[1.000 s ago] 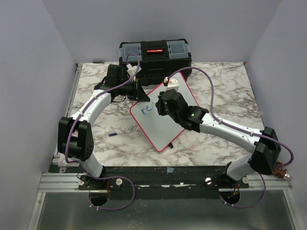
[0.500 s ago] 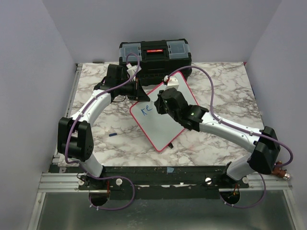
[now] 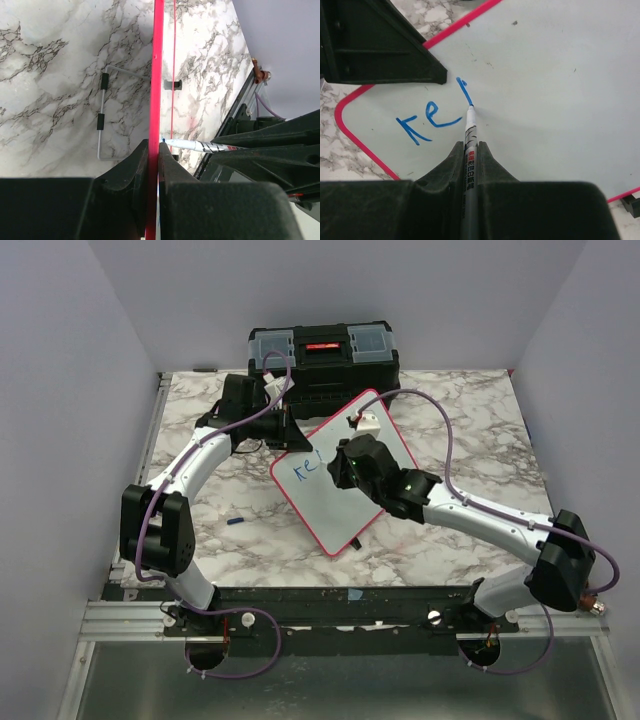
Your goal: Write a sentence on the whiteboard
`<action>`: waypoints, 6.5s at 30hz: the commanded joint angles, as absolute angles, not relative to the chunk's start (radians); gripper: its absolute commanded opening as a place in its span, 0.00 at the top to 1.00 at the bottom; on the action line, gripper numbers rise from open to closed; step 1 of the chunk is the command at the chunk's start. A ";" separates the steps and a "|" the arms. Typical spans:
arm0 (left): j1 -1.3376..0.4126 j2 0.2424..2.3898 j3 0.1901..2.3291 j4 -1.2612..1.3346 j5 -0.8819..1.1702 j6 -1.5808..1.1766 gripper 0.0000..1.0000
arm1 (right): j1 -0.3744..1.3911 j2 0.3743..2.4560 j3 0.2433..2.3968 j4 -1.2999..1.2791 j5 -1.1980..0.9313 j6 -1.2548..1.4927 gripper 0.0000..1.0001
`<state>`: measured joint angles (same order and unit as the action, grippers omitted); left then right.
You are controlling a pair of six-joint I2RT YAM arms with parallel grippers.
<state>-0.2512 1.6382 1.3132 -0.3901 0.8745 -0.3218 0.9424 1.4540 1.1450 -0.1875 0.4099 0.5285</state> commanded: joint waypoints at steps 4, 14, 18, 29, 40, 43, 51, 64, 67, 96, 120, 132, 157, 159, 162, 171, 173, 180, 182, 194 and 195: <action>-0.259 1.589 1.331 -0.337 0.889 -0.305 1.00 | 0.939 1.387 1.072 -0.272 0.350 0.577 0.99; -0.259 1.586 1.331 -0.340 0.889 -0.305 1.00 | 0.939 1.351 1.144 -0.286 0.378 0.563 0.99; -0.259 1.583 1.331 -0.341 0.887 -0.304 1.00 | 0.940 1.373 1.174 -0.268 0.400 0.553 0.99; -0.261 1.577 1.331 -0.342 0.890 -0.302 1.00 | 0.940 1.465 1.248 -0.228 0.442 0.536 0.99; -0.261 1.578 1.333 -0.341 0.891 -0.298 1.00 | 0.939 1.510 1.264 -0.230 0.506 0.534 0.99; -0.261 1.579 1.334 -0.341 0.893 -0.298 1.00 | 0.936 1.512 1.267 -0.237 0.523 0.534 0.99; -0.261 1.578 1.334 -0.341 0.893 -0.298 1.00 | 0.929 1.525 1.266 -0.249 0.531 0.540 0.99; -0.261 1.575 1.333 -0.342 0.890 -0.298 1.00 | 0.928 1.491 1.221 -0.264 0.481 0.568 0.99; -0.261 1.576 1.333 -0.343 0.889 -0.298 1.00 | 0.928 1.484 1.207 -0.270 0.469 0.577 0.99; -0.261 1.572 1.333 -0.346 0.888 -0.298 1.00 | 0.929 1.292 1.020 0.049 0.350 0.534 0.99; -0.261 1.571 1.333 -0.344 0.890 -0.298 1.00 | 0.927 1.403 1.152 -0.138 0.546 0.490 0.99; -0.261 1.575 1.338 -0.342 0.892 -0.298 1.00 | 0.924 1.396 1.155 -0.150 0.542 0.485 0.99; -0.261 1.597 1.359 -0.330 0.892 -0.299 1.00 | 0.913 1.367 1.138 -0.179 0.497 0.488 0.99; -0.261 1.596 1.363 -0.332 0.888 -0.296 1.00 | 0.914 1.367 1.142 -0.184 0.489 0.488 0.99; -0.261 1.595 1.365 -0.336 0.886 -0.289 1.00 | 0.913 1.362 1.147 -0.187 0.468 0.485 0.99; -0.261 1.599 1.355 -0.326 0.894 -0.295 1.00 | 0.913 1.347 1.129 -0.160 0.297 0.475 0.99; -0.261 1.598 1.351 -0.323 0.894 -0.295 1.00 | 0.913 1.359 1.130 -0.157 0.272 0.473 0.99; -0.261 1.595 1.345 -0.322 0.894 -0.293 1.00 | 0.915 1.400 1.151 -0.135 0.219 0.480 0.99; -0.261 1.595 1.344 -0.322 0.894 -0.293 1.00 | 0.915 1.416 1.161 -0.135 0.208 0.482 0.99; -0.261 1.592 1.344 -0.321 0.896 -0.293 1.00 | 0.915 1.445 1.169 -0.157 0.273 0.503 0.99; -0.261 1.592 1.344 -0.321 0.895 -0.293 1.00 | 0.914 1.445 1.168 -0.162 0.287 0.504 0.99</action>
